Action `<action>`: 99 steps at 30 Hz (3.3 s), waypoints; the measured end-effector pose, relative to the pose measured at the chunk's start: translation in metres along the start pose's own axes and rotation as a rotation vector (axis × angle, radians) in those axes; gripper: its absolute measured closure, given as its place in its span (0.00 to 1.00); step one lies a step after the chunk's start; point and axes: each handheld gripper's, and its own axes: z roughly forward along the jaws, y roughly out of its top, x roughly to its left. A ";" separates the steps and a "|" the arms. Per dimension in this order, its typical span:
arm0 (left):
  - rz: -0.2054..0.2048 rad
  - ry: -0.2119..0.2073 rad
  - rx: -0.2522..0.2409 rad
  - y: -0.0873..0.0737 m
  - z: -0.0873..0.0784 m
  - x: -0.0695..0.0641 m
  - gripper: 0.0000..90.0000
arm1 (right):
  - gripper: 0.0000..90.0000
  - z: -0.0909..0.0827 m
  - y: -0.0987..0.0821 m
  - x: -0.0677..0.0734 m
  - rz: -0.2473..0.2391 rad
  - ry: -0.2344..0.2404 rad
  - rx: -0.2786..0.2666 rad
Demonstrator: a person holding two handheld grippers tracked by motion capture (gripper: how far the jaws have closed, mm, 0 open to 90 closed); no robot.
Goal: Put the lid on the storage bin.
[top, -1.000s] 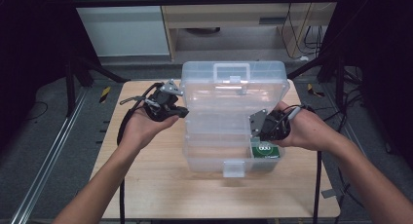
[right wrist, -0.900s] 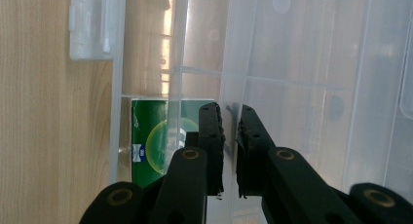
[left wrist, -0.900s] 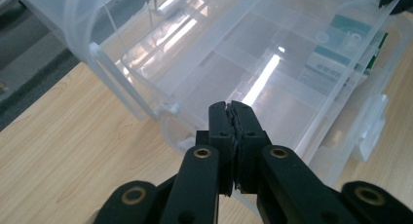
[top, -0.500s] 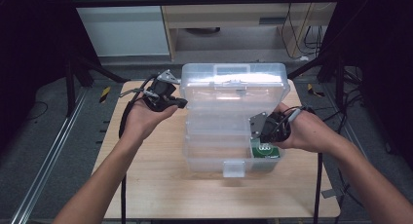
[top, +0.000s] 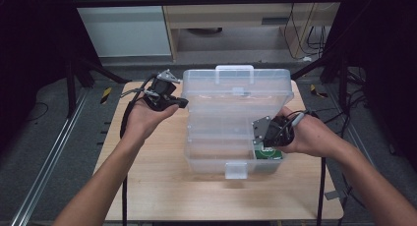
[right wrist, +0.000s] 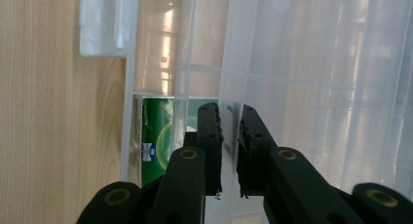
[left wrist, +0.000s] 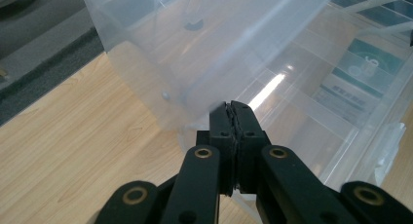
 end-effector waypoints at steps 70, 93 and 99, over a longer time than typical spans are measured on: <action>0.035 -0.047 0.003 -0.090 0.015 -0.049 0.99 | 0.25 -0.019 -0.112 0.061 0.407 -0.109 -0.038; 0.033 -0.053 0.013 -0.101 0.021 -0.048 0.99 | 0.22 -0.003 -0.118 0.061 0.454 -0.109 -0.045; 0.028 -0.054 0.019 -0.105 0.023 -0.050 0.99 | 0.21 0.000 -0.120 0.064 0.464 -0.101 -0.048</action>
